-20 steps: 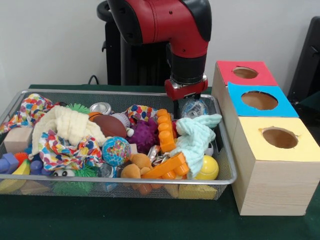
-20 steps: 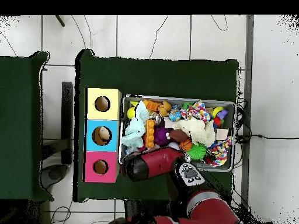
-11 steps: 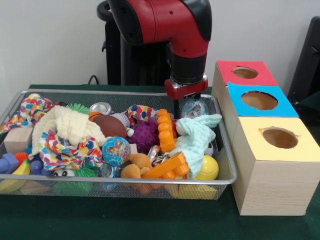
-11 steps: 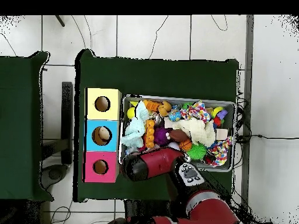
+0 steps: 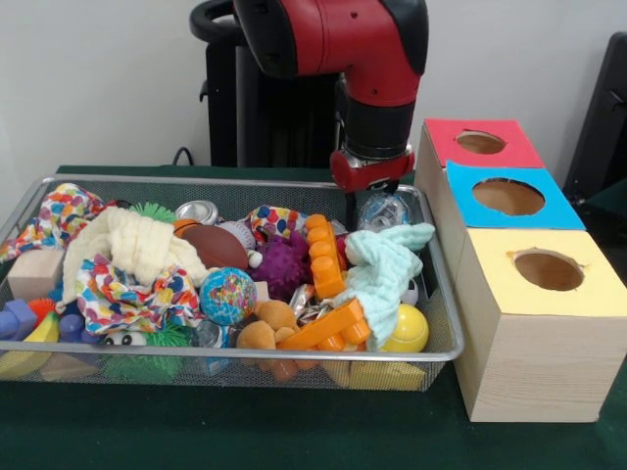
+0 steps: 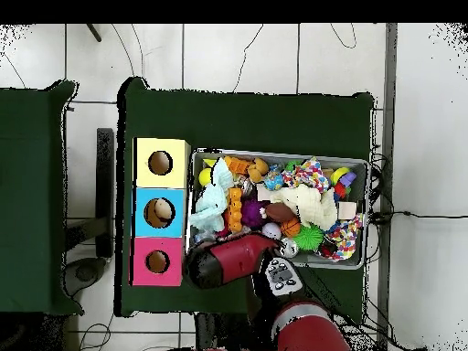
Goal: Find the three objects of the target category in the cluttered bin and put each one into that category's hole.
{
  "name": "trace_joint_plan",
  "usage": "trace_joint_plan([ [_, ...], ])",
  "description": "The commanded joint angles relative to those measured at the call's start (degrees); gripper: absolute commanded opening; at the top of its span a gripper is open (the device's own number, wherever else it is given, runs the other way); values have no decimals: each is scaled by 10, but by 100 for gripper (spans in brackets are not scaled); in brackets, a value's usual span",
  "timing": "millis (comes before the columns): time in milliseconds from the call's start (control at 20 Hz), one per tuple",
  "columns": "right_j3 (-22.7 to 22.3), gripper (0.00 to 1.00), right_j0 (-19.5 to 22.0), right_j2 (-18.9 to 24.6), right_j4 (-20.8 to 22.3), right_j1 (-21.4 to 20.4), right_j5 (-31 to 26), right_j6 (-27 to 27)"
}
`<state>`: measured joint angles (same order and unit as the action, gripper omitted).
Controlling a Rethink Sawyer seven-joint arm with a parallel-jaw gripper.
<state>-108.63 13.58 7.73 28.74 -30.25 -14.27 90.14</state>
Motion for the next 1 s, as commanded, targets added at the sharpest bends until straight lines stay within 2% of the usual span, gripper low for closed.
trace_joint_plan([
  [50,28,100,-36,1,24,9,26,59],
  [550,50,100,-61,-15,27,32,63,54],
  [1000,63,100,-68,-20,35,37,79,49],
])
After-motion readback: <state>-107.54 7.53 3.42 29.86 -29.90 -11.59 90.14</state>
